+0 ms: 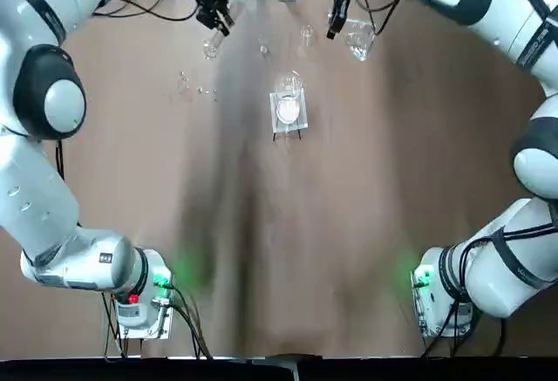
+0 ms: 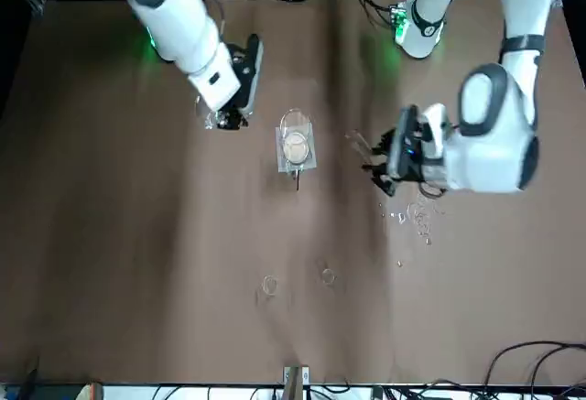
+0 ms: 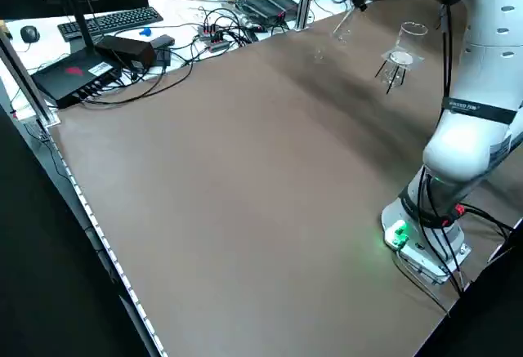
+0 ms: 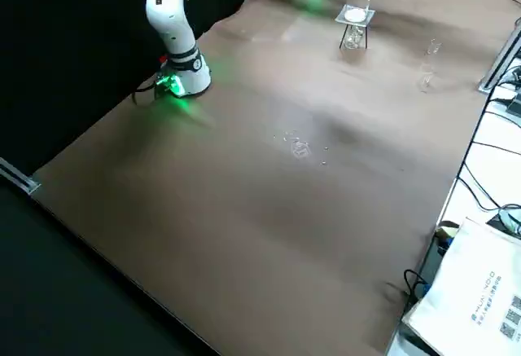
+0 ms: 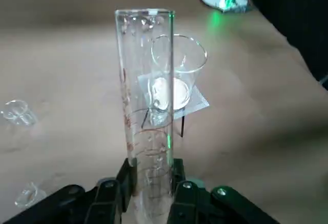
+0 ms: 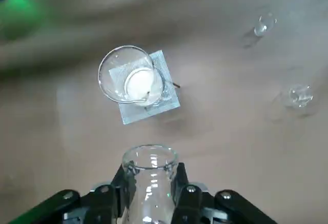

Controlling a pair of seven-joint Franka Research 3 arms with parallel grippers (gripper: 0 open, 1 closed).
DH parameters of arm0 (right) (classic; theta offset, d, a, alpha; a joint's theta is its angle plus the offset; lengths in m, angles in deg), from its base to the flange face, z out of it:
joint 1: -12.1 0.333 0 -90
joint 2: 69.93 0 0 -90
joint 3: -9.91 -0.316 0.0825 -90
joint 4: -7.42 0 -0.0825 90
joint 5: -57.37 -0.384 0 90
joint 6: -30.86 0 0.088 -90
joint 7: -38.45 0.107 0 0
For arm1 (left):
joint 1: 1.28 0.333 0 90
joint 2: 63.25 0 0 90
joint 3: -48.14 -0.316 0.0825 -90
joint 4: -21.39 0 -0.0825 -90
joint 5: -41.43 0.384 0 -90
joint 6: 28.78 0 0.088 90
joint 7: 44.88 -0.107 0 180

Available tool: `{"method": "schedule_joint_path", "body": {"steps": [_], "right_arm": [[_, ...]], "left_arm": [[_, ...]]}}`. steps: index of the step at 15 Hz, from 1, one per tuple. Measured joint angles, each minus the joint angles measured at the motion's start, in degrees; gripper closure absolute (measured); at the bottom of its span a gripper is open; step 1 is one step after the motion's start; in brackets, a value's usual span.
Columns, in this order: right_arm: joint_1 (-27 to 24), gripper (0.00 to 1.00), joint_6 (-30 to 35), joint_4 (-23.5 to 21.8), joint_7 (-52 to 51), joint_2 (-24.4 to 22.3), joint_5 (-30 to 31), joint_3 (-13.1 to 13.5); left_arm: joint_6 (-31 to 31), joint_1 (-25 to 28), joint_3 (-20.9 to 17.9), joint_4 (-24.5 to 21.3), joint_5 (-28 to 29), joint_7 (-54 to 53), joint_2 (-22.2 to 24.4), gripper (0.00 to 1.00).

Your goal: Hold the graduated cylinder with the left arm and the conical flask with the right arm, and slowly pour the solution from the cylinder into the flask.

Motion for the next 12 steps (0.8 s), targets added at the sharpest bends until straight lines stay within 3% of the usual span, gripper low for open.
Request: {"method": "schedule_joint_path", "body": {"steps": [4, 8, 12], "right_arm": [[5.2, 0.61, -0.1, 0.1, 8.9, 1.9, 7.4, 0.0], [10.7, 0.61, -0.3, 1.5, 15.4, 6.8, 14.5, -0.1], [14.0, 0.61, -0.3, 1.7, 18.4, 8.5, 20.0, -0.1]], "left_arm": [[4.0, 8.1, 0.0, -1.6, -6.4, -10.3, -4.0, 0.66], [6.9, 16.0, 0.0, -5.1, -12.5, -21.8, -10.5, 0.66], [7.2, 20.1, 0.0, -5.5, -13.0, -29.6, -15.2, 0.66]]}}
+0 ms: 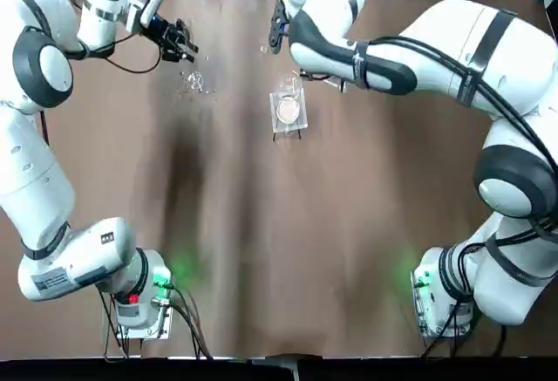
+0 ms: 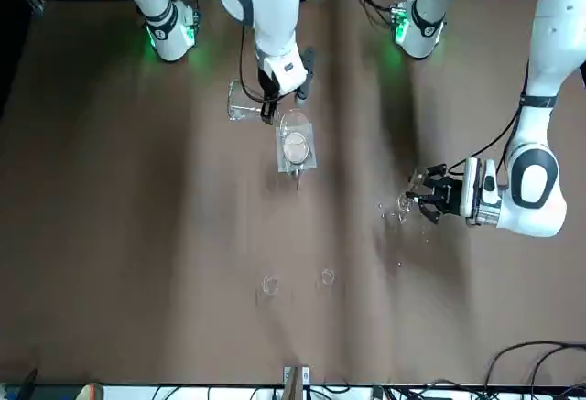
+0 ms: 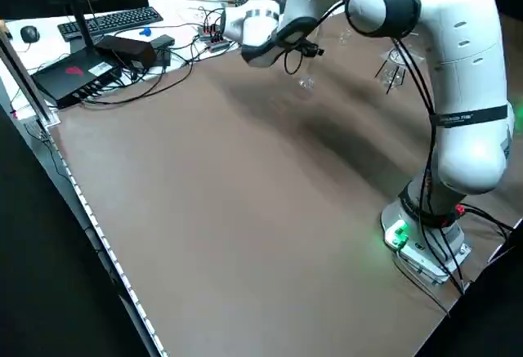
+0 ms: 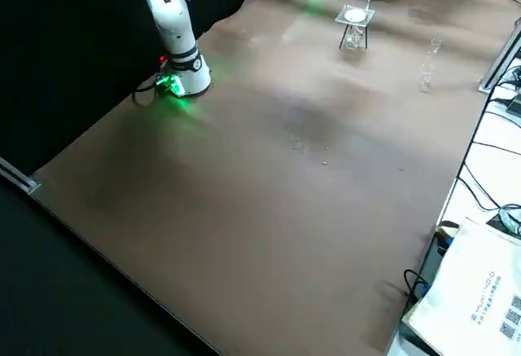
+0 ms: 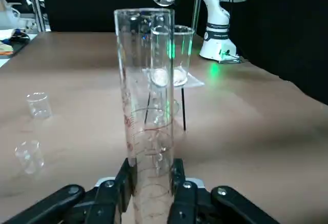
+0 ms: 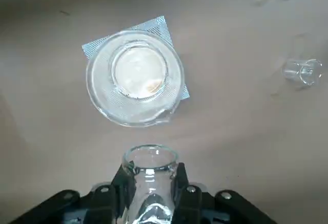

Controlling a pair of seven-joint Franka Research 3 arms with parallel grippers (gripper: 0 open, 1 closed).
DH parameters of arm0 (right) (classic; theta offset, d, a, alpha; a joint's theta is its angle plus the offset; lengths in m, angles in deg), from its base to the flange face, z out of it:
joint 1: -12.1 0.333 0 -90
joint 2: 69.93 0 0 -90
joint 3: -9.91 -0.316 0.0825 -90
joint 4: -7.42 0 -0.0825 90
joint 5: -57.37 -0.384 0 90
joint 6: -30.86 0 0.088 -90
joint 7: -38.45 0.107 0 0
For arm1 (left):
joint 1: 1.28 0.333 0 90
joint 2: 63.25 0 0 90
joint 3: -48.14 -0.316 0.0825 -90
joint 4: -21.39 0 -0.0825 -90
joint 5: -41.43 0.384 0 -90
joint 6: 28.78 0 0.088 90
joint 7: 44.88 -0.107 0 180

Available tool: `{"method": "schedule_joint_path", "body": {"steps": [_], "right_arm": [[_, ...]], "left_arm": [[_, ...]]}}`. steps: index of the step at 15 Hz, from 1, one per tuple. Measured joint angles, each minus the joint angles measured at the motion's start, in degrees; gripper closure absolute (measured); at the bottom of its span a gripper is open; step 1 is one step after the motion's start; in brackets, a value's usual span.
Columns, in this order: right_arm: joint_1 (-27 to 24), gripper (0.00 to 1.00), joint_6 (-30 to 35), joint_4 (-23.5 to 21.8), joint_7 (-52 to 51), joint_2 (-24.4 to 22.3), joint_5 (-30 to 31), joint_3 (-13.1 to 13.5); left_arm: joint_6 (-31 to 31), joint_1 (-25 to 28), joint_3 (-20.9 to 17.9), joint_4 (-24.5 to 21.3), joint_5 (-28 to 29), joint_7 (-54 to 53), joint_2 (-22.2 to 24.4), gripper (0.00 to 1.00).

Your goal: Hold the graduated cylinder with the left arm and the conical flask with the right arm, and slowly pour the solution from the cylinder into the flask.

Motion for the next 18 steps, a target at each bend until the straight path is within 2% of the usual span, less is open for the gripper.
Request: {"method": "schedule_joint_path", "body": {"steps": [5, 8, 12, 18], "right_arm": [[1.4, 0.61, 0.0, 0.3, 0.8, 1.3, 2.2, 0.0], [2.5, 0.61, 0.3, 3.1, 2.0, 3.9, 4.1, 0.0], [3.8, 0.61, 2.2, 6.5, 3.4, 7.6, 6.3, 0.0], [5.3, 0.61, 4.2, 7.2, 4.0, 8.4, 8.9, 0.0]], "left_arm": [[0.0, 4.6, 0.0, 0.0, 0.0, -2.4, -4.7, 0.66], [0.0, 6.0, 0.0, 0.0, -0.1, -3.7, -6.7, 0.66], [0.1, 6.2, 0.1, 0.1, -0.2, -3.9, -7.6, 0.66], [0.1, 6.2, 0.2, 0.1, -0.2, -4.5, -8.4, 0.65]]}}
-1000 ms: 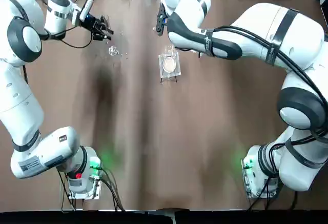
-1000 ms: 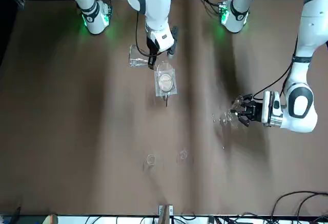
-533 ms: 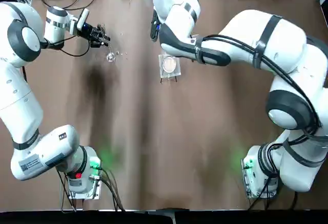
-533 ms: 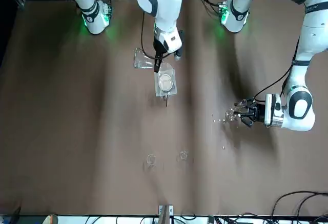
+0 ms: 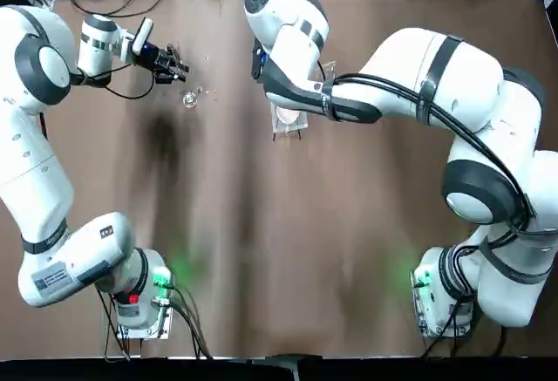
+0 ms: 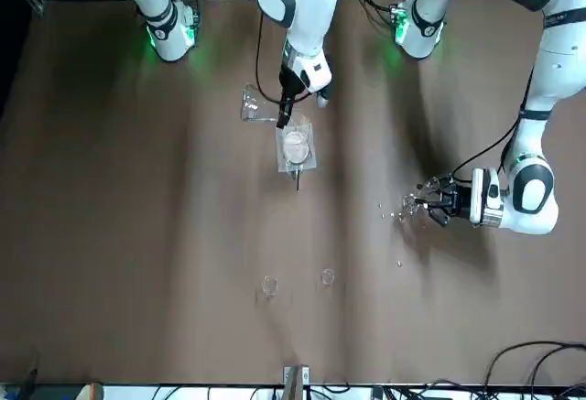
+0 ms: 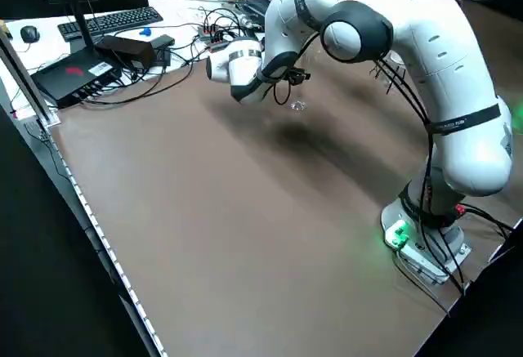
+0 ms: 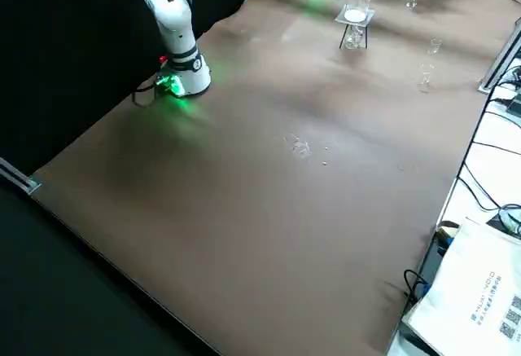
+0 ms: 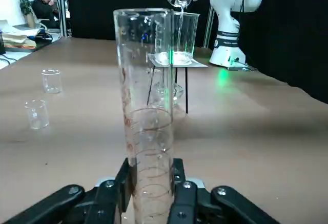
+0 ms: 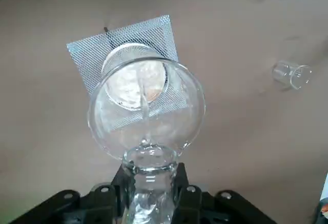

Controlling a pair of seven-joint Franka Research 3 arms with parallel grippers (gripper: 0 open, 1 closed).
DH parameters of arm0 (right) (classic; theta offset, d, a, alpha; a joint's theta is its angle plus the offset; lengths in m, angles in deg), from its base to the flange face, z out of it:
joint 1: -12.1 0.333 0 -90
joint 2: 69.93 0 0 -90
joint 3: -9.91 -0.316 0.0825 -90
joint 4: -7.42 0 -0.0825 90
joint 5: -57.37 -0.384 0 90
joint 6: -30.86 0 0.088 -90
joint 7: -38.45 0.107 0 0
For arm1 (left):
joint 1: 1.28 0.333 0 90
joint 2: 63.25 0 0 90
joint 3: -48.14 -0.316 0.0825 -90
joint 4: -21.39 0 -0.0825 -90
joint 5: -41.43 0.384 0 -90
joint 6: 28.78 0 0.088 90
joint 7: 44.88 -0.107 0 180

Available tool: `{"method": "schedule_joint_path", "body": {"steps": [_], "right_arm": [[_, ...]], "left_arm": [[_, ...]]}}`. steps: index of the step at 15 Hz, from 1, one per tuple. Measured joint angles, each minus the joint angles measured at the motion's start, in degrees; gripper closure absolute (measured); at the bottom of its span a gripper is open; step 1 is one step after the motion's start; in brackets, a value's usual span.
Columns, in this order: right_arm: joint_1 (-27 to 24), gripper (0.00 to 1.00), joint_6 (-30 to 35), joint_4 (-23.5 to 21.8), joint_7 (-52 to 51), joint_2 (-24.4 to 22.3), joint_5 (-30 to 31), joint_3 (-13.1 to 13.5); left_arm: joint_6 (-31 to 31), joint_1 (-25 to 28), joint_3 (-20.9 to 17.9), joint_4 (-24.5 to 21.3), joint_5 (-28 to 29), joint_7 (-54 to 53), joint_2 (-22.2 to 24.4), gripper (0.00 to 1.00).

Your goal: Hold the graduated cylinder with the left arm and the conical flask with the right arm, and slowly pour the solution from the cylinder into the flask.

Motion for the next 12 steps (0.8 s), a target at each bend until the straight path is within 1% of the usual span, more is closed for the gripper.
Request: {"method": "schedule_joint_path", "body": {"steps": [2, 4, 5, 11, 12], "right_arm": [[0.0, 0.61, 0.0, 0.0, 0.0, 0.1, 0.4, 0.0], [0.1, 0.61, 0.0, 0.0, 0.1, 0.1, 1.3, 0.0], [0.1, 0.61, 0.1, 0.0, 0.3, 0.1, 2.2, 0.0], [0.6, 0.61, 1.3, 0.1, 1.1, 0.2, 3.5, 0.2], [0.5, 0.61, 1.2, 0.1, 1.5, 0.2, 3.5, 0.4]], "left_arm": [[0.0, 0.2, -0.1, 0.0, -0.6, -1.7, -0.1, 0.65], [0.0, 0.2, -0.2, 0.0, -0.6, -2.6, -0.1, 0.63], [0.0, 0.2, -0.2, 0.1, -0.6, -2.7, -0.1, 0.56], [0.0, 0.3, -0.2, 0.7, -0.6, -2.8, -0.1, 0.02], [0.0, 0.3, -0.2, 1.0, -0.6, -2.8, -0.1, 0.0]]}}
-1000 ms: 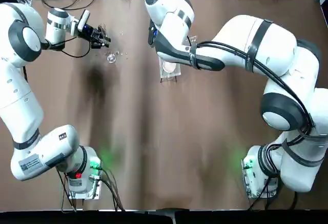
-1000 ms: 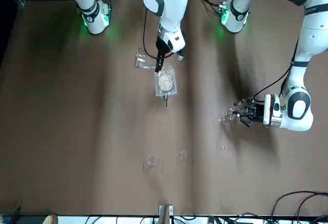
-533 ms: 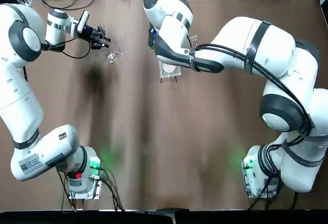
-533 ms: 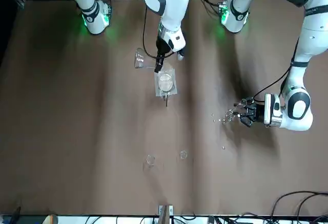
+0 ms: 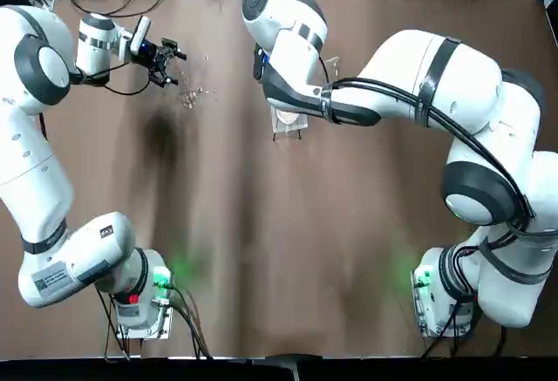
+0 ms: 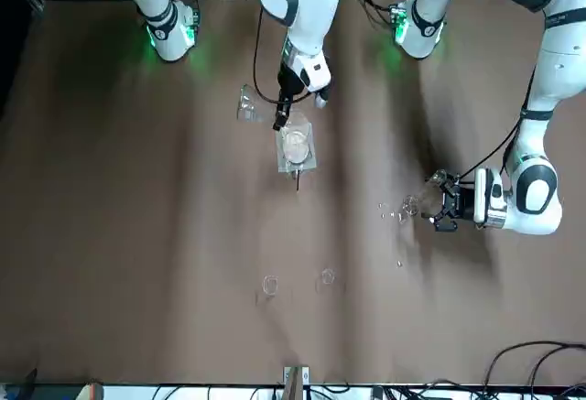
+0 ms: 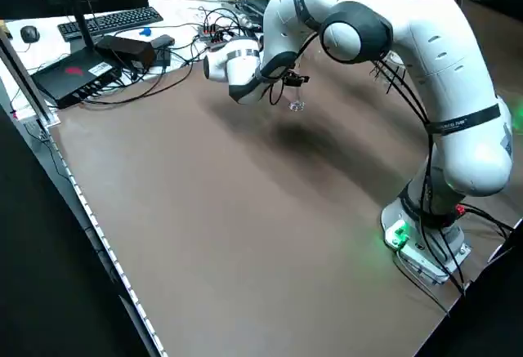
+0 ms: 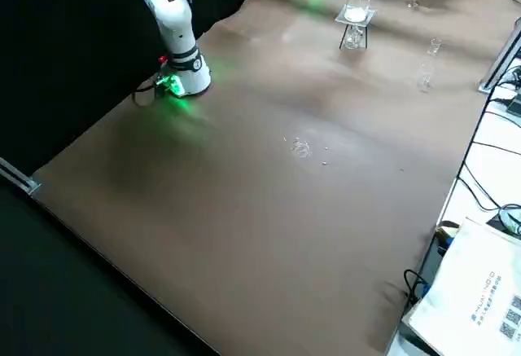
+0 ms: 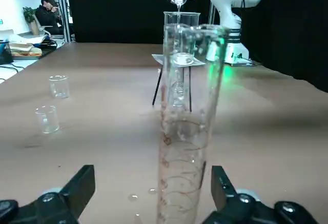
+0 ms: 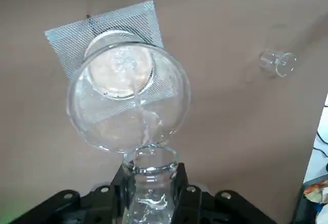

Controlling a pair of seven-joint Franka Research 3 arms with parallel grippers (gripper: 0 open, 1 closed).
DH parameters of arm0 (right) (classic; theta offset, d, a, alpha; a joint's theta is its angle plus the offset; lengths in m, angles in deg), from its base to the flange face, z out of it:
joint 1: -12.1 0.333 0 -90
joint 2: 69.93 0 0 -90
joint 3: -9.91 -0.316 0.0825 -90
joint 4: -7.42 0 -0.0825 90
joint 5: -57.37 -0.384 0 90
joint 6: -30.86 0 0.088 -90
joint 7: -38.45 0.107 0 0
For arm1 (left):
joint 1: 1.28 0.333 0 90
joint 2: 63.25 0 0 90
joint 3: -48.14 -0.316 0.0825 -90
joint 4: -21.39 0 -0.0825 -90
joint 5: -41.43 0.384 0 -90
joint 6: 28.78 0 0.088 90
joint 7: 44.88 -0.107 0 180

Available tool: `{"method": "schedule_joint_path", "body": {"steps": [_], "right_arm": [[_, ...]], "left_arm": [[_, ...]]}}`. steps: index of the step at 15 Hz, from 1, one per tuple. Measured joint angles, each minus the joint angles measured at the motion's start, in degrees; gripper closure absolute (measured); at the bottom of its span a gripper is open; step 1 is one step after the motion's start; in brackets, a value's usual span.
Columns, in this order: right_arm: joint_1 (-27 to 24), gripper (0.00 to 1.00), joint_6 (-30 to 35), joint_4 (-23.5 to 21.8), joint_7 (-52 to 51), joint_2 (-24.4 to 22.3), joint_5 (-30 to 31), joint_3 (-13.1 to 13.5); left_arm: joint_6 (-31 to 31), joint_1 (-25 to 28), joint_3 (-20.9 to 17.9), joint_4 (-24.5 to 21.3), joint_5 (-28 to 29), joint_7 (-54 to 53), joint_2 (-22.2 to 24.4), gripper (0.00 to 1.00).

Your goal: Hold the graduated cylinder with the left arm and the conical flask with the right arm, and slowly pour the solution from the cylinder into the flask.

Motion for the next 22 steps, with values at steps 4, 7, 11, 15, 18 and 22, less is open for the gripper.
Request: {"method": "schedule_joint_path", "body": {"steps": [4, 7, 11, 15, 18, 22], "right_arm": [[-1.7, 0.61, -4.0, 0.5, 0.5, 0.0, -5.2, 0.6], [-3.7, 0.61, -8.5, 1.0, 0.4, 0.0, -10.1, 0.7], [-5.3, 0.61, -10.6, 1.5, -2.0, -0.5, -14.7, 0.7], [-6.4, 0.61, -10.5, 1.7, -6.0, -3.1, -17.9, 0.7], [-8.9, 0.61, -10.4, 1.7, -10.0, -4.6, -21.8, 0.8], [-16.1, 0.61, -10.1, 1.7, -19.1, -7.0, -29.7, 1.0]], "left_arm": [[0.0, 0.4, -0.2, 0.6, 0.0, 0.0, 0.0, 0.0], [0.0, 2.9, -0.3, 1.5, 2.0, 0.0, 0.0, 0.0], [0.1, 7.6, -0.3, 4.7, 7.5, 0.0, 0.3, 0.0], [1.1, 8.6, 0.4, 7.5, 12.3, 3.0, 6.2, 0.0], [2.6, 7.9, 0.9, 7.8, 13.5, 9.6, 12.2, 0.0], [4.4, 5.9, 1.0, 7.8, 16.8, 21.9, 21.0, 0.0]]}}
